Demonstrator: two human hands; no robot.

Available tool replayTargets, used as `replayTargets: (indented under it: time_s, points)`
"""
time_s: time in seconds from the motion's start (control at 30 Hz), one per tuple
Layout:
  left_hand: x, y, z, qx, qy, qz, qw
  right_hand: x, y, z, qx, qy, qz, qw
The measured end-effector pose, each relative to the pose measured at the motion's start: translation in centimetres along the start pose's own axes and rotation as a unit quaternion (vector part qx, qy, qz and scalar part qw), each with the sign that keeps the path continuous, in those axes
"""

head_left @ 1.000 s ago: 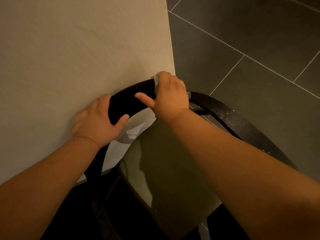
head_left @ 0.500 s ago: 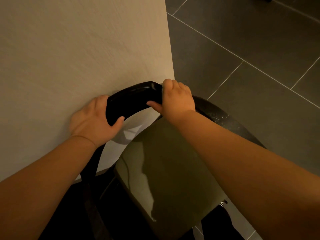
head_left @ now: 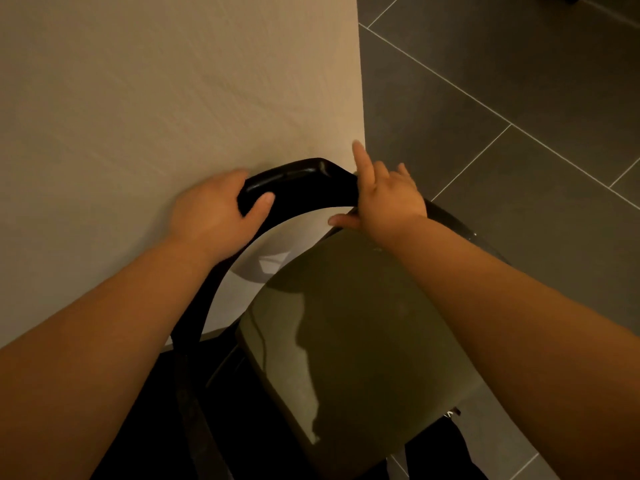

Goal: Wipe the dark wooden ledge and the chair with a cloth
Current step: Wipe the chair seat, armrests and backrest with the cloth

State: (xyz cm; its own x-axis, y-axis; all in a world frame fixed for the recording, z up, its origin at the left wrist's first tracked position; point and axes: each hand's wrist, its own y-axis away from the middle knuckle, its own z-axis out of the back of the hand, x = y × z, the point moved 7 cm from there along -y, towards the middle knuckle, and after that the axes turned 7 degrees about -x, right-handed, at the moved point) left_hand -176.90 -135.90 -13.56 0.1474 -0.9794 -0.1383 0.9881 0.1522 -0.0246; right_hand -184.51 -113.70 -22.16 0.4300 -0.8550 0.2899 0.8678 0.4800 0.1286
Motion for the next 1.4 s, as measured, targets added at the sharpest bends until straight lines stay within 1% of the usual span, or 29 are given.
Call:
replayTargets:
  time_s: [0.07, 0.13, 0.17, 0.2, 0.23, 0.3, 0.43, 0.5, 0.6, 0.67, 0.7, 0.87, 0.97, 1.07, 1.13, 1.23, 1.33, 1.4]
  points:
    - [-3.5, -3.0, 0.1, 0.033, 0.041, -0.045, 0.998, -1.0, 0.9, -0.3, 0.031, 0.014, 0.039, 0.999]
    - [-7.3, -6.0, -0.4, 0.083, 0.078, -0.072, 0.991, -2.5, 1.6, 0.0, 0.047, 0.035, 0.054, 0.997]
    - [-8.8, -7.0, -1.2, 0.115, 0.072, -0.078, 0.988, -3.3, 1.9, 0.1, 0.054, 0.045, 0.056, 0.996]
    - [-9.9, -7.5, -2.1, 0.139, 0.043, -0.085, 0.986, -4.0, 2.1, 0.3, 0.060, 0.053, 0.053, 0.995]
    - [-10.6, -7.7, -2.9, 0.147, 0.003, -0.097, 0.984, -4.8, 2.2, 0.5, 0.061, 0.053, 0.044, 0.996]
    - [-11.0, -7.9, -3.5, 0.127, -0.049, -0.108, 0.985, -5.9, 2.1, 0.9, 0.073, 0.042, 0.013, 0.996]
    - [-10.0, -8.2, -4.0, 0.111, -0.041, -0.104, 0.988, -5.9, 0.3, 1.1, 0.103, 0.066, -0.014, 0.992]
    - [-10.2, -8.3, -4.1, 0.108, -0.057, -0.106, 0.987, -6.3, -0.2, 1.1, 0.083, 0.023, -0.020, 0.996]
    - [-10.2, -8.4, -4.3, 0.103, -0.071, -0.104, 0.987, -6.8, 0.5, 1.6, 0.027, -0.079, -0.010, 0.996]
    - [-9.9, -8.3, -4.3, 0.102, -0.067, -0.102, 0.987, -7.1, 1.5, 1.6, 0.016, -0.127, -0.004, 0.992]
    - [-9.9, -8.3, -4.4, 0.100, -0.064, -0.102, 0.988, -7.3, 1.9, 1.5, 0.021, -0.133, -0.004, 0.991]
    - [-9.9, -8.3, -4.3, 0.095, -0.070, -0.104, 0.988, -6.8, 1.1, 0.2, 0.056, -0.094, -0.027, 0.994]
    - [-10.0, -8.3, -4.2, 0.090, -0.072, -0.104, 0.988, -5.7, 0.2, -0.1, 0.064, -0.085, 0.009, 0.994]
    - [-10.2, -8.3, -4.2, 0.091, -0.067, -0.108, 0.988, -7.1, 1.0, 0.1, 0.086, -0.106, 0.021, 0.990]
    - [-10.2, -8.3, -4.2, 0.086, -0.064, -0.109, 0.988, -9.3, 2.4, 0.3, 0.100, -0.111, 0.005, 0.989]
    - [-10.2, -8.3, -4.1, 0.080, -0.069, -0.105, 0.989, -11.5, 4.1, 0.4, 0.100, -0.110, -0.024, 0.989]
    - [-10.3, -8.3, -4.2, 0.078, -0.073, -0.103, 0.989, -10.9, 2.7, 0.2, 0.107, -0.076, -0.043, 0.990]
    - [-10.2, -8.2, -4.1, 0.078, -0.077, -0.101, 0.989, -9.3, 1.2, 0.1, 0.110, -0.083, -0.041, 0.990]
